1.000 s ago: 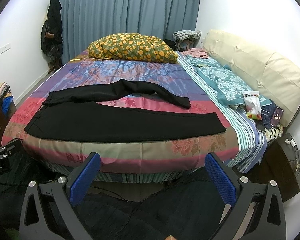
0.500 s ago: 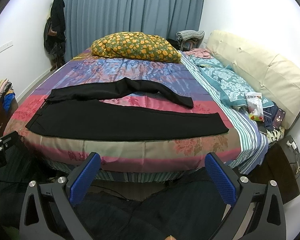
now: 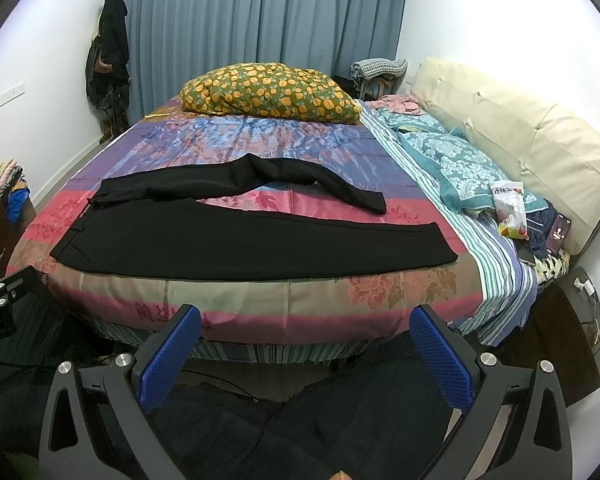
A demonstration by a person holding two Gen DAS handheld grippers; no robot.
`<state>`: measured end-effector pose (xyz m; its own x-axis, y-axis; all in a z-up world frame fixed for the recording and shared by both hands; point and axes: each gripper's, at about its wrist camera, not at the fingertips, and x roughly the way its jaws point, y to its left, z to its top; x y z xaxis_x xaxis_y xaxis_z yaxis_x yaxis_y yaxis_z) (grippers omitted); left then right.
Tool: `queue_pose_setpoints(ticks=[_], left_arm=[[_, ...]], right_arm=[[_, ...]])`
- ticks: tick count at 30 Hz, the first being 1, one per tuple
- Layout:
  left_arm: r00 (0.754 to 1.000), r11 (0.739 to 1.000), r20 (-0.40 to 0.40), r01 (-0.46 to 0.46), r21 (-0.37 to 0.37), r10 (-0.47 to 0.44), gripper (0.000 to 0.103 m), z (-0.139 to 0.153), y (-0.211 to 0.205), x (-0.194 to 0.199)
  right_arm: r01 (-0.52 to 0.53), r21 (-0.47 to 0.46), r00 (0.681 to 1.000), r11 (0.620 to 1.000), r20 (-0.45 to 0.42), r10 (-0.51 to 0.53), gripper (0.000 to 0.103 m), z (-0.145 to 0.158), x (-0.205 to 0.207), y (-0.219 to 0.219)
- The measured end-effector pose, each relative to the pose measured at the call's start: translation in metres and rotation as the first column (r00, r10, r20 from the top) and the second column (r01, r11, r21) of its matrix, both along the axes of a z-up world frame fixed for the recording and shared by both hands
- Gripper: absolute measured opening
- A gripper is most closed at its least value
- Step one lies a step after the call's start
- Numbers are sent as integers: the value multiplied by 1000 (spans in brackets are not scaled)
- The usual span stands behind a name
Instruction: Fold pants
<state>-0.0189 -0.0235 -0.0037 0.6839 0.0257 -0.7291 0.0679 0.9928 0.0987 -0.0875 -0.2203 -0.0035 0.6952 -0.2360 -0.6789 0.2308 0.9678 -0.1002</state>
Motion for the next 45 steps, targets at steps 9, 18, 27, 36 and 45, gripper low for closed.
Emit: queue_pose_setpoints(ticks=[9,18,27,36,45], left_arm=[[1000,1000,-2,-1,1,1,102,-1,0,1],[1000,1000,-2,1,3,-1,102,-3,1,1],[1000,1000,-2,2,4,-2,102,-4,1,1],[1000,1000,-2,2,6,-2,102,-5,1,0],[1000,1000,-13,5,-1,-5,102,-8,0,1]], right_arm=[[-3,3,1000,1000,-4,3,103,-3,1,-3],[-6,4,1000,1000,-7,6,103,-4,2,-5],[-7,4,1000,1000,-9,7,103,-4,2,-5],[-6,4,1000,1000,-8,6,103,-4,1,-4],[-13,1,1000,1000,-12,13,103,-5,2,-4]])
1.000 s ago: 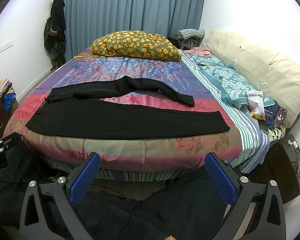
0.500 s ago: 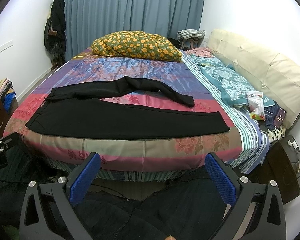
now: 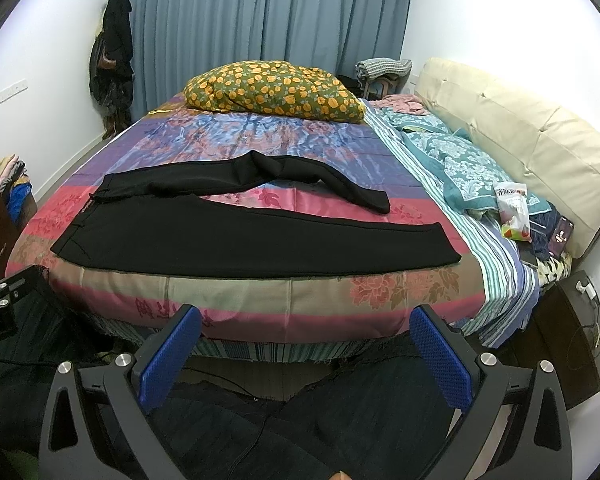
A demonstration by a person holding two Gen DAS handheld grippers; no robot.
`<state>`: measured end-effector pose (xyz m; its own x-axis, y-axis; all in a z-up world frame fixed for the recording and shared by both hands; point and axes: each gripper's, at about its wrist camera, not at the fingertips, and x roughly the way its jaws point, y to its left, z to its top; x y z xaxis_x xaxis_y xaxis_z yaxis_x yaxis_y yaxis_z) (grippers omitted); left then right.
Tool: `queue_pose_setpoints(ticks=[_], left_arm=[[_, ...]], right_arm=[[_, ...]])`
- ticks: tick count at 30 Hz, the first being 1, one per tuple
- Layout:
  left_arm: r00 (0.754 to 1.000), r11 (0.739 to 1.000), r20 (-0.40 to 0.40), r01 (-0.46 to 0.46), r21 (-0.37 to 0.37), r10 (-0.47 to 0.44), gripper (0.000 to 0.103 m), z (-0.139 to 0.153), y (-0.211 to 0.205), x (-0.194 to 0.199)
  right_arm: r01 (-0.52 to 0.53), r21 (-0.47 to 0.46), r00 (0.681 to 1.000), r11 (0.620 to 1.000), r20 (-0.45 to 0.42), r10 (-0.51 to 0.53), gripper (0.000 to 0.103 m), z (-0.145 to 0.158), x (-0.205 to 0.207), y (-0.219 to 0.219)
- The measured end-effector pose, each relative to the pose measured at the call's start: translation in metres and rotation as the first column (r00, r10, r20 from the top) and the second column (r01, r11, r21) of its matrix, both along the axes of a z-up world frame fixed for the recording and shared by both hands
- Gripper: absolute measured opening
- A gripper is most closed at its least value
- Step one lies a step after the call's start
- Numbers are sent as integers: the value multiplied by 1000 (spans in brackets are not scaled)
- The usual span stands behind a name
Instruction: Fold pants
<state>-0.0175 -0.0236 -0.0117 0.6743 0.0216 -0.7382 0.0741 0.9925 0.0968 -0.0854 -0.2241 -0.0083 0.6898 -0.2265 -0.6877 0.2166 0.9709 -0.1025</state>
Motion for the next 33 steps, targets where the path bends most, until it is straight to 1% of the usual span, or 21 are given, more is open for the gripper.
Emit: queue_pose_setpoints(ticks=[3,8,10,14,17,20,23,26,28,30,31,32,33], left_arm=[[1000,1000,12,13,-17,-13,102,1,-1,-2],[998,999,47,37,-17,-36,102,6,-3,-5],[998,998,47,53,-19,-52,102,6,-5,-5],[997,998,41,66,0,-66,102,6,-9,-4],[997,998,29,65,-1,-65,102,4,-9,-1],[998,998,23,60,-10,-60,102,4,-7,2],[997,998,47,67,-6,-66,102,9,-7,4],[992,995,84,99,-12,-97,102,18,-11,7],[988,993,105,116,-32,-112,102,24,-11,13],[988,991,109,119,-56,-112,102,30,-13,23],[988,990,103,119,-81,-111,102,36,-14,32],[989,988,102,121,-100,-111,102,40,-14,38],[988,985,108,123,-120,-110,102,45,-15,43]], right_arm=[[-4,-1,1000,1000,0,4,103,0,1,1],[-5,-2,1000,1000,4,5,103,0,1,2],[-8,-4,1000,1000,8,8,103,1,1,3],[-18,-3,1000,1000,1,18,103,0,2,4],[-30,0,1000,1000,-8,30,103,-1,4,6],[-46,-2,999,999,1,46,103,1,3,9],[-76,-5,997,997,22,76,103,4,2,13],[-97,-16,994,995,55,98,103,8,2,15],[-108,-23,989,994,104,110,103,15,4,15],[-102,-28,971,994,213,105,103,28,0,14],[-93,-27,947,995,305,97,103,39,-6,11],[-89,-31,922,996,376,94,103,47,-10,9],[-92,-41,882,995,460,100,103,57,-16,6]])
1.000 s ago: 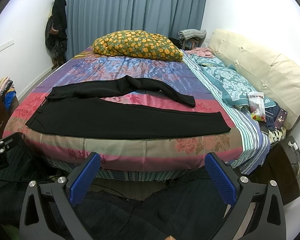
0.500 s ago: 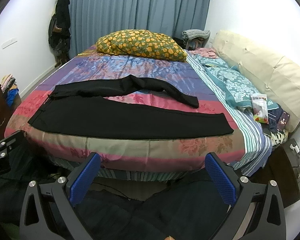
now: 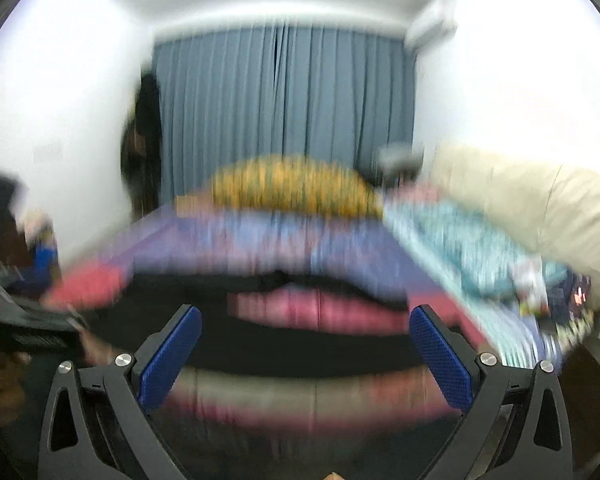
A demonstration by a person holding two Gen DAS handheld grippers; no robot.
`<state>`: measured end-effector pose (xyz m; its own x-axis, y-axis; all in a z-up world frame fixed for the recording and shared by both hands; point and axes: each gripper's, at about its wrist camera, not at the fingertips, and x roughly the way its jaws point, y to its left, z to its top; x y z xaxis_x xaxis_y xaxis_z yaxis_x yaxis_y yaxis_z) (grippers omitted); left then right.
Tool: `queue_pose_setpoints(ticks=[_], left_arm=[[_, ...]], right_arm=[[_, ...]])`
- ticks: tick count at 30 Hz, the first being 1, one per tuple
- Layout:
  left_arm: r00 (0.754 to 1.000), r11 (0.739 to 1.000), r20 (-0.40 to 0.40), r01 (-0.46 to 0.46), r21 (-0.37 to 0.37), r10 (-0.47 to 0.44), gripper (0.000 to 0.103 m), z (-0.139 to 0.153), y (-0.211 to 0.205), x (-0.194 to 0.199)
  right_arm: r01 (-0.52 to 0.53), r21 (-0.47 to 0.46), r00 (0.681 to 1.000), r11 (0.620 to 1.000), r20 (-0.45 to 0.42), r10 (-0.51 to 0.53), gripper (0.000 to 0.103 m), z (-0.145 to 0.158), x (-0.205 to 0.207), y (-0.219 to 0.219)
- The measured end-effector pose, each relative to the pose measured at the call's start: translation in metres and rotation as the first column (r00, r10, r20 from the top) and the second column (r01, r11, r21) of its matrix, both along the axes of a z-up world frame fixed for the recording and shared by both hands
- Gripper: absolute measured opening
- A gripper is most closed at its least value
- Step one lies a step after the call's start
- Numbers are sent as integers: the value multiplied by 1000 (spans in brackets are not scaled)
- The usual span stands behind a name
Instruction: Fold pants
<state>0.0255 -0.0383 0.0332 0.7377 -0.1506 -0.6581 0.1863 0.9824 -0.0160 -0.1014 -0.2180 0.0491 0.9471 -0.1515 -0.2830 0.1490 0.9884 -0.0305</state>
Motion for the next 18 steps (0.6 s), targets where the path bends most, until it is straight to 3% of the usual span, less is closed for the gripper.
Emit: queue_pose_setpoints(ticks=[2,4,5,6,8,10,13,18], left_arm=[[999,1000,34,-11,-28,12,102,10,-4,9],[998,1000,55,-25,-5,25,102,10,-14,19],[999,1000,44,-18,20,17,103,4,-20,24],[1000,999,22,-7,45,6,102,-2,-27,30],[999,998,-54,6,65,-3,102,-24,-36,41],[994,999,-110,5,54,1,102,-39,-35,47],[986,997,-165,-25,68,36,102,-59,-29,58],[959,994,-270,-65,89,87,102,-94,-30,79]], right_arm=[[-59,-10,986,998,155,60,103,12,-3,-4],[-149,19,968,989,207,142,103,5,20,-13],[-157,45,979,987,140,149,103,-4,38,-16],[-155,77,988,985,-18,157,103,-23,67,-21],[-125,93,956,988,-255,145,103,-68,114,-30],[-68,70,956,995,-281,85,103,-104,134,-51],[-55,-33,954,998,-297,42,103,-130,168,-90],[-58,-107,875,993,-485,-1,103,-183,291,-199]])
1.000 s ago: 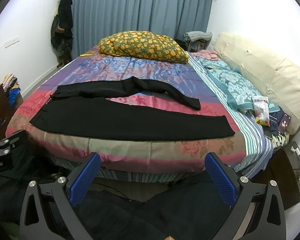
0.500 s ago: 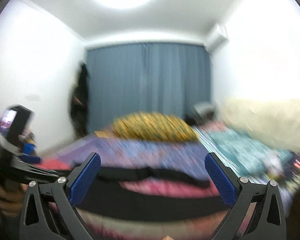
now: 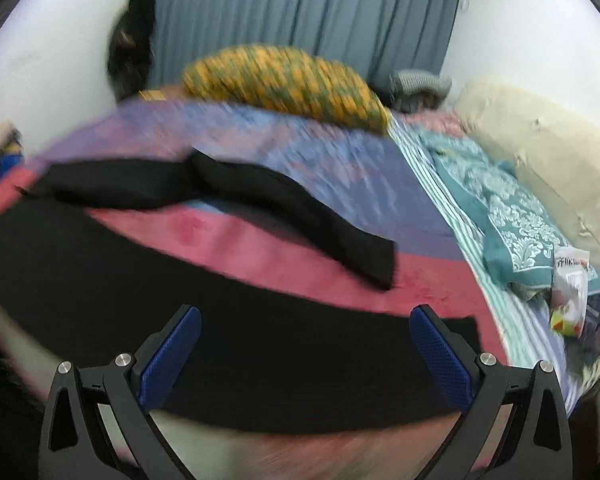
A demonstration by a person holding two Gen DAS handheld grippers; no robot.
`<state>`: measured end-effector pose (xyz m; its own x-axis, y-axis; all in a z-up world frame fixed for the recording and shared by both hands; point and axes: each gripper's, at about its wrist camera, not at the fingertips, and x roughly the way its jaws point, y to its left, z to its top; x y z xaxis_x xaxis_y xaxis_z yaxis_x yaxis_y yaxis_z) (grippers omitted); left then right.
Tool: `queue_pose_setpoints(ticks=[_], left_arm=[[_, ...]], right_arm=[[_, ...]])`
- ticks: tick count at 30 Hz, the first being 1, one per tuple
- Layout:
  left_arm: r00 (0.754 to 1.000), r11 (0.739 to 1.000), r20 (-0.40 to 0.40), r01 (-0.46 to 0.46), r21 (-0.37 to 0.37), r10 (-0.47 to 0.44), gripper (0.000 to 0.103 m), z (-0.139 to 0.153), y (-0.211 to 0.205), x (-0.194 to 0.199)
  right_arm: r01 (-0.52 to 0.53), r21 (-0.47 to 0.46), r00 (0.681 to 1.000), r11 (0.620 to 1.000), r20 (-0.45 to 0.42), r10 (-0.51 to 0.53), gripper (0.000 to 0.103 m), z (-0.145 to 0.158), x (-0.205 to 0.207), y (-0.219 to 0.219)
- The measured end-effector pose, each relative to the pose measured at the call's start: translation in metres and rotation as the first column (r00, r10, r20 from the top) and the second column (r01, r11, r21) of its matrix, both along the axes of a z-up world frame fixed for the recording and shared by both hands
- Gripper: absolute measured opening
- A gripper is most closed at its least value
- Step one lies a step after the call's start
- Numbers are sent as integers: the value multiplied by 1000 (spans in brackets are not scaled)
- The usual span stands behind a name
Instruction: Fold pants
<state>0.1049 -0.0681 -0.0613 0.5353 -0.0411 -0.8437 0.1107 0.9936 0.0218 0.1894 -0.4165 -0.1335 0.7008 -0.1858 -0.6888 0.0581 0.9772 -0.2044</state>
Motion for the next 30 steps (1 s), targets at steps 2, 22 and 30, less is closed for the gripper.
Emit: queue_pose_setpoints(ticks=[2,22,30], left_arm=[[999,1000,-40,-1,2,1,102,-10,-1,5],[980,1000,-200,-5,16,8,102,-56,-15,57],[987,998,-158,15,69,-4,102,-61,-19,56]], right_arm=[[-13,8,997,1000,-72,14,102,-16,35,-29],[78,-9,960,997,-269,-78,70,89,268,-183],[384,159,915,909,-198,-352,70,22,247,-250]])
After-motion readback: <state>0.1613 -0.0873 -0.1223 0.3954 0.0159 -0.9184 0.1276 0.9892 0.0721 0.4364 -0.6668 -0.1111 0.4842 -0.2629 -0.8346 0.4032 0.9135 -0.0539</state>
